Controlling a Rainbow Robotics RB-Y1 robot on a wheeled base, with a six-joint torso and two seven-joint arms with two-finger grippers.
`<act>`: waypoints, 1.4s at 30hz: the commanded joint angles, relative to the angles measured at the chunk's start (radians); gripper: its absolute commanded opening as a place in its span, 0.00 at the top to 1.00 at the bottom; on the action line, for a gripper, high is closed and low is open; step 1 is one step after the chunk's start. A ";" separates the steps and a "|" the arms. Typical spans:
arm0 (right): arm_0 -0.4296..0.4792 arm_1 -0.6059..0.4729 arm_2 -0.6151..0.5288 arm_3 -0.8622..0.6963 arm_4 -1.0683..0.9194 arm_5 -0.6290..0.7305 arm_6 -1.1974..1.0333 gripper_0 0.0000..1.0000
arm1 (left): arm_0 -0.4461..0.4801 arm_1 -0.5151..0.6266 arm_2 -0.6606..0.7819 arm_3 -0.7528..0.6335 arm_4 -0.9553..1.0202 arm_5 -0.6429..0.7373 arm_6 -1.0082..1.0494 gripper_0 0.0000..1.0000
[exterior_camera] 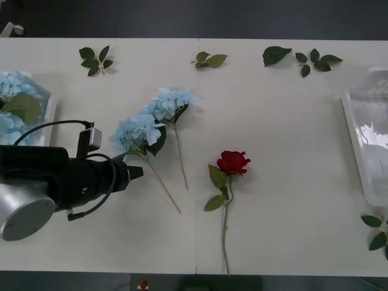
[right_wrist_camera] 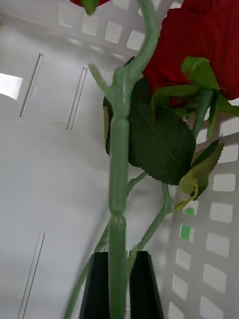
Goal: Put the red flowers into the right box and the blue flowers into the left box
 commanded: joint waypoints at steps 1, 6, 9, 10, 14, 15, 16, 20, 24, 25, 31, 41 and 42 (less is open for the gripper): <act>-0.039 -0.018 0.020 0.034 0.002 -0.010 -0.028 0.57 | -0.084 -0.083 -0.043 -0.025 -0.136 0.081 0.155 0.00; -0.040 -0.018 0.031 0.059 0.002 -0.010 -0.017 0.27 | -0.176 -0.168 -0.173 0.010 -0.377 0.184 0.276 0.00; -0.040 -0.016 0.031 0.059 0.000 -0.004 -0.009 0.19 | -0.211 -0.206 -0.207 0.062 -0.446 0.183 0.319 0.00; -0.040 -0.018 0.031 0.057 0.002 0.002 -0.008 0.18 | -0.218 -0.212 -0.212 0.075 -0.457 0.183 0.319 0.00; -0.044 -0.026 0.029 0.014 -0.017 0.049 0.000 0.12 | -0.247 -0.257 -0.219 0.145 -0.487 0.176 0.318 0.00; -0.045 -0.030 0.029 -0.007 -0.037 0.072 0.002 0.10 | -0.250 -0.264 -0.221 0.159 -0.492 0.175 0.316 0.00; -0.045 -0.033 0.028 -0.016 -0.050 0.083 0.002 0.10 | -0.253 -0.266 -0.221 0.167 -0.492 0.175 0.314 0.00; -0.045 -0.065 0.019 -0.101 -0.170 0.187 -0.002 0.09 | -0.256 -0.267 -0.241 0.217 -0.512 0.153 0.305 0.00; -0.044 -0.090 0.006 -0.193 -0.301 0.261 -0.029 0.09 | -0.257 -0.266 -0.265 0.262 -0.543 0.126 0.301 0.00; -0.044 -0.098 0.006 -0.234 -0.320 0.275 -0.061 0.09 | -0.257 -0.266 -0.270 0.274 -0.552 0.118 0.299 0.00; -0.027 -0.153 0.006 -0.509 -0.311 0.284 -0.399 0.09 | -0.256 -0.266 -0.271 0.297 -0.567 0.113 0.293 0.04; -0.045 -0.222 -0.007 -1.012 0.114 0.326 -1.361 0.09 | -0.257 -0.263 -0.271 0.348 -0.573 0.072 0.278 1.00; -0.051 -0.217 -0.007 -1.033 0.141 0.344 -1.416 0.08 | -0.257 -0.263 -0.271 0.348 -0.573 0.072 0.278 1.00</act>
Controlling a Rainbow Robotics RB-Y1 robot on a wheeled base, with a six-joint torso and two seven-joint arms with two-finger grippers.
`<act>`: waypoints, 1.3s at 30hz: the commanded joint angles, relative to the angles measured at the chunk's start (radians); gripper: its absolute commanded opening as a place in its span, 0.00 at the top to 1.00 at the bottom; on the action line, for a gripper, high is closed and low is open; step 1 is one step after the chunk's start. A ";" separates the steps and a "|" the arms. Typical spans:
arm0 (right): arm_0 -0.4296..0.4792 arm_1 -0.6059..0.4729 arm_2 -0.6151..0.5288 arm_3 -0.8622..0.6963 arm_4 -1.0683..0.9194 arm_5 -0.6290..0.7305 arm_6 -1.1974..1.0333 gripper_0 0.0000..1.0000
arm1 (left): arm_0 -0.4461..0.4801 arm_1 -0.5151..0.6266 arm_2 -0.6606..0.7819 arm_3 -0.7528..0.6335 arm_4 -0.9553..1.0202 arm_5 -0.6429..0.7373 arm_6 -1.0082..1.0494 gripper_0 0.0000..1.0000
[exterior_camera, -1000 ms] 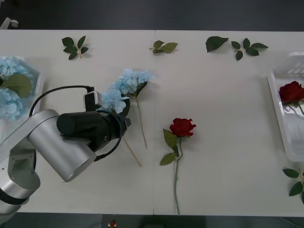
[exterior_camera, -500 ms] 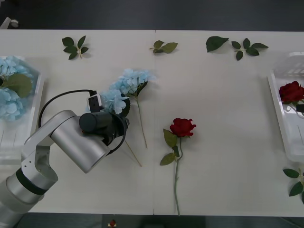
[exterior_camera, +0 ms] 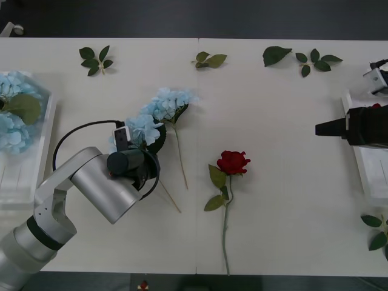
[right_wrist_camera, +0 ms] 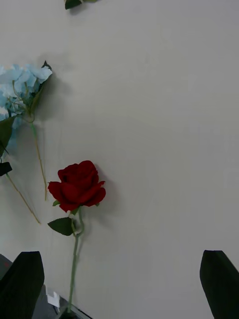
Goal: Put the red flowers into the right box and the blue flowers into the left box
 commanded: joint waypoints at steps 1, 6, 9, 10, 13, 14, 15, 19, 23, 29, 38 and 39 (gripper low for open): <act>-0.054 -0.008 -0.027 -0.145 0.153 0.098 -0.339 0.09 | -0.016 0.017 0.004 -0.013 -0.003 -0.007 -0.024 1.00; -0.161 0.095 -0.007 -0.259 0.321 0.367 -0.600 0.09 | -0.018 0.044 0.004 -0.051 0.030 -0.003 -0.019 1.00; -0.259 0.176 0.061 -0.305 0.449 0.532 -0.689 0.09 | -0.016 0.082 0.022 -0.115 0.077 0.033 -0.022 1.00; -0.305 0.205 0.108 -0.314 0.492 0.583 -0.729 0.08 | -0.018 0.100 0.036 -0.151 0.106 0.054 -0.024 1.00; -0.428 0.265 0.257 -0.305 0.570 0.661 -0.814 0.09 | -0.018 0.151 0.082 -0.238 0.194 0.105 -0.027 1.00; -0.452 0.278 0.291 -0.300 0.590 0.672 -0.830 0.09 | -0.018 0.157 0.094 -0.255 0.209 0.117 -0.028 1.00; -0.495 0.304 0.355 -0.295 0.637 0.693 -0.860 0.08 | -0.016 0.175 0.119 -0.292 0.241 0.138 -0.033 1.00; -0.578 0.383 0.530 -0.274 0.763 0.730 -0.945 0.08 | -0.014 0.231 0.223 -0.385 0.333 0.189 -0.055 1.00; -0.618 0.462 0.660 -0.256 0.877 0.758 -1.018 0.08 | -0.014 0.318 0.355 -0.427 0.450 0.197 -0.154 1.00; -0.635 0.551 0.734 -0.199 0.943 0.759 -1.023 0.07 | -0.013 0.435 0.605 -0.418 0.634 0.210 -0.314 1.00; -0.673 0.658 0.857 -0.059 1.030 0.644 -1.012 0.06 | 0.136 0.573 0.919 -0.295 0.767 0.134 -0.568 1.00; -0.675 0.663 0.872 -0.047 1.044 0.620 -1.014 0.06 | 0.163 0.579 0.944 -0.278 0.775 0.117 -0.591 1.00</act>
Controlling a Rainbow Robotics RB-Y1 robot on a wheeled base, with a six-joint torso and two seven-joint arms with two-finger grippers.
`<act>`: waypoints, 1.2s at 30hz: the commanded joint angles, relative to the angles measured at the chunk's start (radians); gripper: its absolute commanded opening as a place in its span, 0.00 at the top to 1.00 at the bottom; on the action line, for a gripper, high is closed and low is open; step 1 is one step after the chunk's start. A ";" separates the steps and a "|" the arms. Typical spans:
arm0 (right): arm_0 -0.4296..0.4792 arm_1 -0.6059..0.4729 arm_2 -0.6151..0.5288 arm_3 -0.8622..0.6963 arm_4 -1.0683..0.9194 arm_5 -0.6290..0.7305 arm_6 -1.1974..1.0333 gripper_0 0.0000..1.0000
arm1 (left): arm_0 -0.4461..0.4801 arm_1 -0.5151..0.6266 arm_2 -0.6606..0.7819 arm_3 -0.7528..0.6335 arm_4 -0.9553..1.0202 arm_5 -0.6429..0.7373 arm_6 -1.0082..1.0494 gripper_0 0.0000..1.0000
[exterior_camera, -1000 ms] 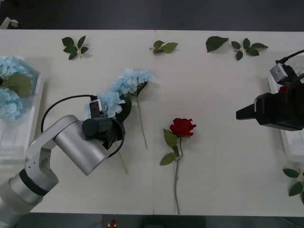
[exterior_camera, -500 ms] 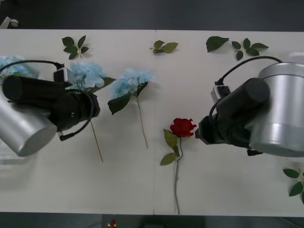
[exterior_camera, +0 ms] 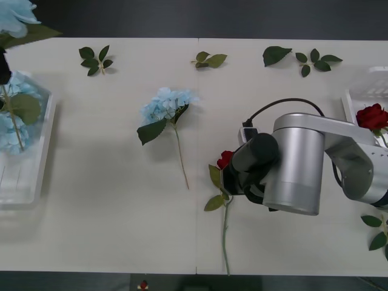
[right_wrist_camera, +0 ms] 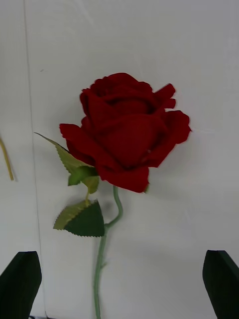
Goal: Put the red flowers into the right box and the blue flowers into the left box
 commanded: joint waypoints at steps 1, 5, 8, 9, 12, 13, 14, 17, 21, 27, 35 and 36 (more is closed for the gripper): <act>-0.044 0.027 0.067 0.048 0.056 -0.086 -0.014 0.05 | 0.135 0.057 0.102 0.057 0.031 -0.075 -0.094 1.00; -0.044 0.044 0.098 0.093 0.086 -0.138 -0.009 0.05 | 0.267 0.057 0.178 0.118 0.039 -0.186 -0.203 1.00; -0.046 0.049 0.122 0.119 0.102 -0.175 -0.006 0.05 | 0.368 0.057 0.213 0.161 0.036 -0.284 -0.275 1.00; -0.047 0.049 0.127 0.123 0.106 -0.182 -0.006 0.05 | 0.386 0.057 0.216 0.172 0.036 -0.305 -0.287 1.00; -0.050 0.046 0.161 0.148 0.125 -0.221 -0.008 0.05 | 0.471 0.057 0.219 0.241 0.041 -0.439 -0.346 1.00; -0.050 0.046 0.164 0.151 0.126 -0.224 -0.009 0.06 | 0.482 0.057 0.219 0.250 0.042 -0.456 -0.353 1.00; -0.050 0.047 0.172 0.157 0.132 -0.230 -0.006 0.06 | 0.498 0.057 0.219 0.271 0.045 -0.488 -0.369 1.00; -0.056 0.047 0.195 0.169 0.142 -0.244 -0.006 0.06 | 0.525 0.057 0.219 0.317 0.054 -0.540 -0.415 1.00; -0.067 0.049 0.234 0.194 0.154 -0.268 -0.009 0.05 | 0.525 0.057 0.195 0.377 0.057 -0.594 -0.467 1.00; -0.069 0.067 0.251 0.240 0.158 -0.300 -0.005 0.06 | 0.502 0.057 0.104 0.474 0.041 -0.727 -0.482 1.00; -0.073 0.079 0.259 0.272 0.157 -0.319 0.000 0.06 | 0.462 0.056 0.026 0.564 0.033 -0.813 -0.498 0.99; -0.073 0.079 0.259 0.272 0.157 -0.319 0.000 0.06 | 0.462 0.056 0.026 0.564 0.034 -0.813 -0.499 0.97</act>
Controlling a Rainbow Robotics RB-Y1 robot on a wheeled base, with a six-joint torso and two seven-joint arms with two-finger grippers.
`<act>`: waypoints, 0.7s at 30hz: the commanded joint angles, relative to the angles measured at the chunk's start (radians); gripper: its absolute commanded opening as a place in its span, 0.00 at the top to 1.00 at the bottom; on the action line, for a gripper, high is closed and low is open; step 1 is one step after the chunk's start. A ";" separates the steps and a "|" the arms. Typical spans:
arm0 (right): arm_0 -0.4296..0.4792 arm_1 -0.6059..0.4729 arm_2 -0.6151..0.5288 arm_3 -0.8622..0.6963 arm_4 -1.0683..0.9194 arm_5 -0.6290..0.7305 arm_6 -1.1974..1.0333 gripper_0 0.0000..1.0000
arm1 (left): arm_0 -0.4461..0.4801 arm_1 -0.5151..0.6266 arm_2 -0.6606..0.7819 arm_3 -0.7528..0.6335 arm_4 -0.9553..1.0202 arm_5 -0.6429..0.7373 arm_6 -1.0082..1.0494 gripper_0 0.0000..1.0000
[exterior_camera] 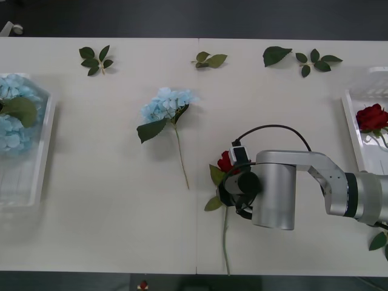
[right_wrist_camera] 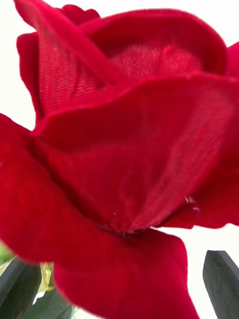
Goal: Put the red flowers into the right box and the blue flowers into the left box
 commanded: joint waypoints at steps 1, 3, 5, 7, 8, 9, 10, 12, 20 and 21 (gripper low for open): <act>-0.039 0.026 -0.003 -0.012 0.002 -0.001 0.001 0.05 | -0.011 0.015 0.019 -0.004 -0.004 -0.013 -0.053 0.90; -0.039 0.027 -0.002 -0.012 0.002 -0.006 0.001 0.06 | -0.014 0.015 0.019 -0.004 -0.001 -0.013 -0.056 0.63; -0.039 0.027 0.000 -0.012 0.002 -0.006 0.001 0.06 | -0.017 0.015 0.019 -0.004 0.001 -0.013 -0.057 0.43; -0.039 0.027 0.001 -0.012 0.001 -0.006 0.001 0.13 | -0.021 0.015 0.019 -0.004 0.002 -0.013 -0.057 0.26; -0.039 0.027 0.001 -0.012 0.002 -0.006 0.003 0.24 | -0.024 0.015 0.019 -0.004 0.005 -0.013 -0.059 0.18; -0.039 0.027 0.001 -0.012 0.002 -0.006 0.003 0.29 | -0.025 0.015 0.019 -0.005 0.007 -0.013 -0.060 0.14; -0.039 0.027 0.001 -0.012 0.001 -0.006 0.003 0.37 | -0.025 0.014 0.019 -0.007 0.010 -0.013 -0.060 0.12; -0.039 0.027 0.001 -0.012 0.001 -0.007 0.003 0.52 | -0.025 0.015 0.019 -0.017 0.019 -0.013 -0.060 0.08; -0.039 0.029 0.001 -0.012 0.001 -0.015 0.004 0.71 | -0.050 0.015 0.093 -0.202 0.179 0.212 -0.077 0.00; -0.039 0.029 0.001 -0.012 0.001 -0.015 0.004 0.72 | -0.059 0.015 0.096 -0.215 0.188 0.232 -0.079 0.00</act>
